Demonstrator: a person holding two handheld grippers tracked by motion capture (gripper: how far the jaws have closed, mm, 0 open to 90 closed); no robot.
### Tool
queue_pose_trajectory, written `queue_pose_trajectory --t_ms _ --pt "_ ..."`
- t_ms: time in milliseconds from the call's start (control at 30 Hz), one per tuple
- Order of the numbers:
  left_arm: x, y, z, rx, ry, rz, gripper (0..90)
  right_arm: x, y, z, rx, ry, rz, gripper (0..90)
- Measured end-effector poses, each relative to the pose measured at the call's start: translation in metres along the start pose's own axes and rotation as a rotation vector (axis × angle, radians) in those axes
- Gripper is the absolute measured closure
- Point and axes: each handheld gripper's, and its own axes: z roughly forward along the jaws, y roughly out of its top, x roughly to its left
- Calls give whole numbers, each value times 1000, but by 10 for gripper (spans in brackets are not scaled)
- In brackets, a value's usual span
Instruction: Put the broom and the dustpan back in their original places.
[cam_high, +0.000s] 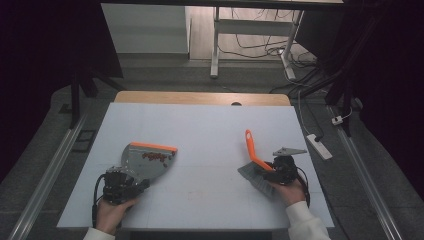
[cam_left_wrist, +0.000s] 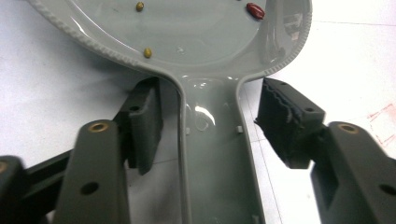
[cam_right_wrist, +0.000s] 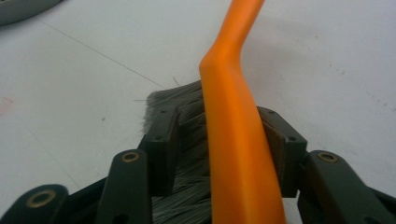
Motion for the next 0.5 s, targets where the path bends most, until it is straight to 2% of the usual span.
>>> queue_pose_trajectory --t_ms 100,233,367,500 --pt "1 0 -2 8 0 1 331 -3 0 2 14 -11 13 472" --pt "1 -3 -5 21 8 21 279 -5 0 4 19 -31 18 440" --pt "2 -2 -10 4 28 35 264 -5 0 5 31 -62 2 436" --pt "5 -2 -13 -2 31 34 261 -4 0 4 23 -62 -5 436"
